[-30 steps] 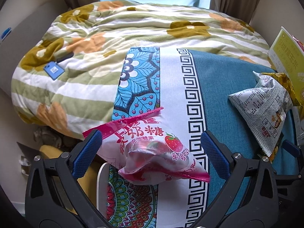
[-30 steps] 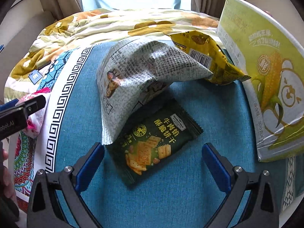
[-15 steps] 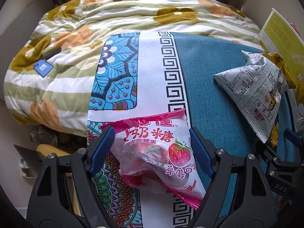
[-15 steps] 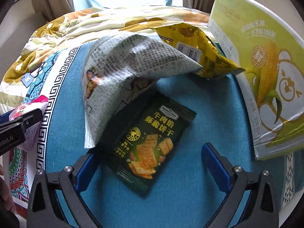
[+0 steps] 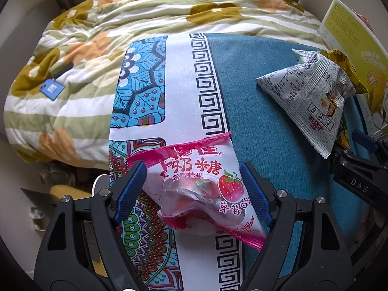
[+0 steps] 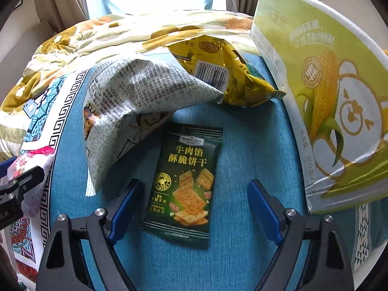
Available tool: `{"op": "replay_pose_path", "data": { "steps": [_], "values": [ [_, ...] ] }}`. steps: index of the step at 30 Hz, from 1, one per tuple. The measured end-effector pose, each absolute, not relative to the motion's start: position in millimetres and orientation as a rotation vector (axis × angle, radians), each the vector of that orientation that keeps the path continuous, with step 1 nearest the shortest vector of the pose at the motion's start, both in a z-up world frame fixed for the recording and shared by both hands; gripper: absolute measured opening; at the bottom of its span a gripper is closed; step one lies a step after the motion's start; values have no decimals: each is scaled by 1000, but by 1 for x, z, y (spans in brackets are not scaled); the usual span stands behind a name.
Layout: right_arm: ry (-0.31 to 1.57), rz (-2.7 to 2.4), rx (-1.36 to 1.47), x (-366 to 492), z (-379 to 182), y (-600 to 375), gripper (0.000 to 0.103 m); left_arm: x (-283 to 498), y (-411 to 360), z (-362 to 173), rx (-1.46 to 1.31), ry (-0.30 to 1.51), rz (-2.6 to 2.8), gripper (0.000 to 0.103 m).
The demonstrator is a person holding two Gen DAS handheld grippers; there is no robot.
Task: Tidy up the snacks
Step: 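Grasp the second pink candy bag with the left tool while the right tool grasps the dark green biscuit pack, then lift both held packs and carry them over the yellow box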
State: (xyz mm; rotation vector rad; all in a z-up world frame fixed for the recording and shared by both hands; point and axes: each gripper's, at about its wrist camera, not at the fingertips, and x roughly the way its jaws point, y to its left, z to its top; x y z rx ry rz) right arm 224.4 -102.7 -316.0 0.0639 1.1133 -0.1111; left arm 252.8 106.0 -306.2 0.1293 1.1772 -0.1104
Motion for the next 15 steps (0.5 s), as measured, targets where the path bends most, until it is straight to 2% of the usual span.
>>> {"op": "replay_pose_path", "data": {
  "steps": [2, 14, 15],
  "values": [
    [1106, -113, 70, 232, -316, -101, 82, 252, 107, -306, 128, 1179, -107, 77],
    [1076, -81, 58, 238, -312, -90, 43, 242, 110, -298, 141, 1185, -94, 78],
    [1075, -79, 57, 238, -312, -89, 42, 241, 111, -298, 138, 1185, -96, 78]
  ]
}}
